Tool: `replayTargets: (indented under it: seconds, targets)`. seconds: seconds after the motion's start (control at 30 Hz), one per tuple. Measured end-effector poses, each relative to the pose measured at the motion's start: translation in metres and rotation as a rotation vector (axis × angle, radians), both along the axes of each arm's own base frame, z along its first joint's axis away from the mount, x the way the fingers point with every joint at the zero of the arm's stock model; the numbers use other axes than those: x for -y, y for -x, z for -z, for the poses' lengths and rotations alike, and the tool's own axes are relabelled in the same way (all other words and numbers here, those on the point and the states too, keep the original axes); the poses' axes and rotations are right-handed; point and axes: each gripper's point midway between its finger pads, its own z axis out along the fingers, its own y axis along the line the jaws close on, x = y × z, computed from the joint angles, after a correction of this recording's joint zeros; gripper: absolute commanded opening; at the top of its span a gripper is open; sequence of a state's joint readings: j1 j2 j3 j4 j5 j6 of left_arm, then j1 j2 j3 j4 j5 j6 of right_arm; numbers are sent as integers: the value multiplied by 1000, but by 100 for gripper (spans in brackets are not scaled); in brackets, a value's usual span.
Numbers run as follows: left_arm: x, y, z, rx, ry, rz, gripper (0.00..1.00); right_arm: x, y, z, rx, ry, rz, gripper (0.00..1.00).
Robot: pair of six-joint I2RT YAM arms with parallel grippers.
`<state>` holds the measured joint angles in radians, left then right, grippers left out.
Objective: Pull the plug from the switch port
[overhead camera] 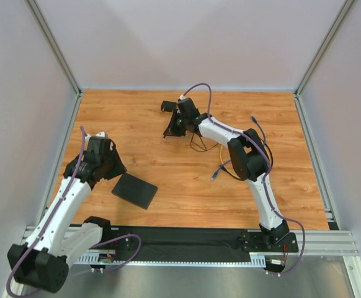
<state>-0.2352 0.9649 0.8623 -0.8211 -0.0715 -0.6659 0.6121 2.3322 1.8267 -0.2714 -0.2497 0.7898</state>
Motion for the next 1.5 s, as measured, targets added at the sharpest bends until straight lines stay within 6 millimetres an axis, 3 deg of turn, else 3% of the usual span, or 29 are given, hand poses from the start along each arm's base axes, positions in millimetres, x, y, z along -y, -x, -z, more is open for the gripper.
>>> replayTargets:
  seconds: [0.13, 0.2, 0.27, 0.43, 0.5, 0.63, 0.8, 0.9, 1.0, 1.5]
  targets:
    - [7, 32, 14, -27, 93, -21, 39, 36, -22, 2, 21, 60, -1, 20]
    - [11, 40, 18, -39, 134, -26, 39, 49, -32, 4, 27, 86, -4, 34]
    - [15, 47, 22, -57, 167, -33, 39, 55, -38, 6, 33, 103, -14, 47]
    - [19, 63, 25, -69, 232, -67, 39, 52, -24, 14, 39, 148, -78, 57]
    - [20, 69, 28, -72, 259, -90, 37, 53, -5, 21, 33, 197, -112, 59]
    - [21, 83, 49, -123, 306, -162, 31, 55, 65, 17, 5, 279, -228, 56]
    - [18, 102, 80, -177, 344, -257, 27, 24, 146, 0, 10, 244, -415, 50]
    - [17, 105, 85, -161, 375, -300, 27, 6, 176, 3, 7, 218, -495, 47]
    - [16, 104, 93, -169, 384, -328, 27, -3, 193, 7, -14, 195, -537, 44]
    - [4, 91, 128, -231, 275, -396, 28, -29, 225, 22, -117, 4, -581, 41]
